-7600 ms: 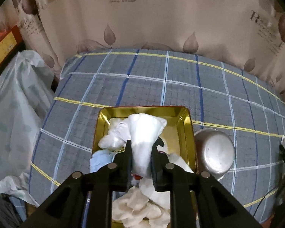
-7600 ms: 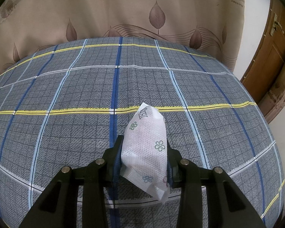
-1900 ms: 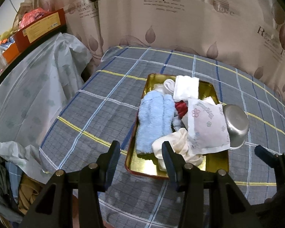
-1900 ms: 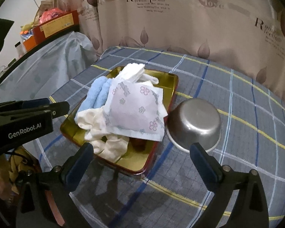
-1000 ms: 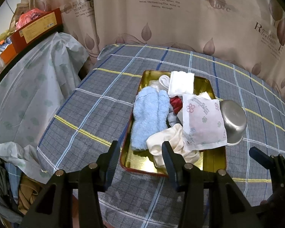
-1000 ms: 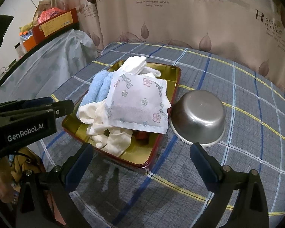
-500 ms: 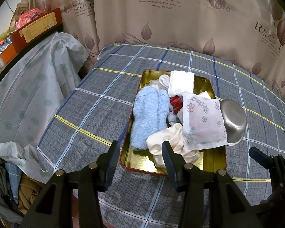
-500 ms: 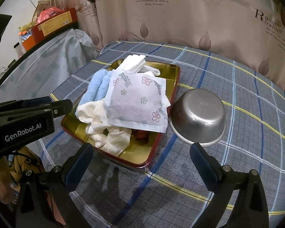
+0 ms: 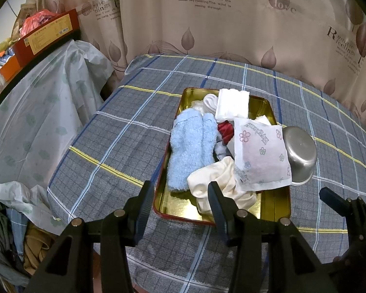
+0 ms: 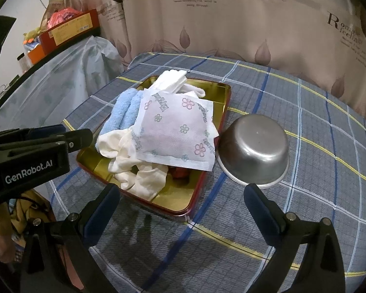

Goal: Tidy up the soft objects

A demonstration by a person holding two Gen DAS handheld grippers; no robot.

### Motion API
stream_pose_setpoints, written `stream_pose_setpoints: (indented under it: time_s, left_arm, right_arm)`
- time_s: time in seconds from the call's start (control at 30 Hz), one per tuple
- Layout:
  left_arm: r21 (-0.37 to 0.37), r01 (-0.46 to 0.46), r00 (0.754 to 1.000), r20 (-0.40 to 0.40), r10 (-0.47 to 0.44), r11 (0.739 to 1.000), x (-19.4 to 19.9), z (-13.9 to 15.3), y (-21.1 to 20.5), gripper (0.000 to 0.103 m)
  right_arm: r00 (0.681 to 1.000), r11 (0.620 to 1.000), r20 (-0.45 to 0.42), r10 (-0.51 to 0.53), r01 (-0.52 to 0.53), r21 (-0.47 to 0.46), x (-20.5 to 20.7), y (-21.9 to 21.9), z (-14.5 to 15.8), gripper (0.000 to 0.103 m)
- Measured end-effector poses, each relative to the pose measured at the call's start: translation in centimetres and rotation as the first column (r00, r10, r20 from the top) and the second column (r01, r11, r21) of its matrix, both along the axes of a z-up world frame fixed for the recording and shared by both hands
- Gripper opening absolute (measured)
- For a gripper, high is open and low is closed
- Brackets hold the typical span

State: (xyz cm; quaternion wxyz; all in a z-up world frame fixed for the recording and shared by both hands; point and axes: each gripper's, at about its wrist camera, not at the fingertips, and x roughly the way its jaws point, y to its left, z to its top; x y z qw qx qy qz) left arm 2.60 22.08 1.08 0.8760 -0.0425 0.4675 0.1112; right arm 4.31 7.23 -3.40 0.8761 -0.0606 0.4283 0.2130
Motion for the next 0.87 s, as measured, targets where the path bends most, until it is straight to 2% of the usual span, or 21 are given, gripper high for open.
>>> stream_pose_setpoints:
  time_s: [0.87]
  left_arm:
    - [-0.009,-0.006,1.0,-0.003,0.006,1.0,0.09,0.23,0.17,0.046]
  right_arm:
    - [1.0,1.0,-0.004,0.008,-0.008,-0.012,0.04,0.44,0.05,0.1]
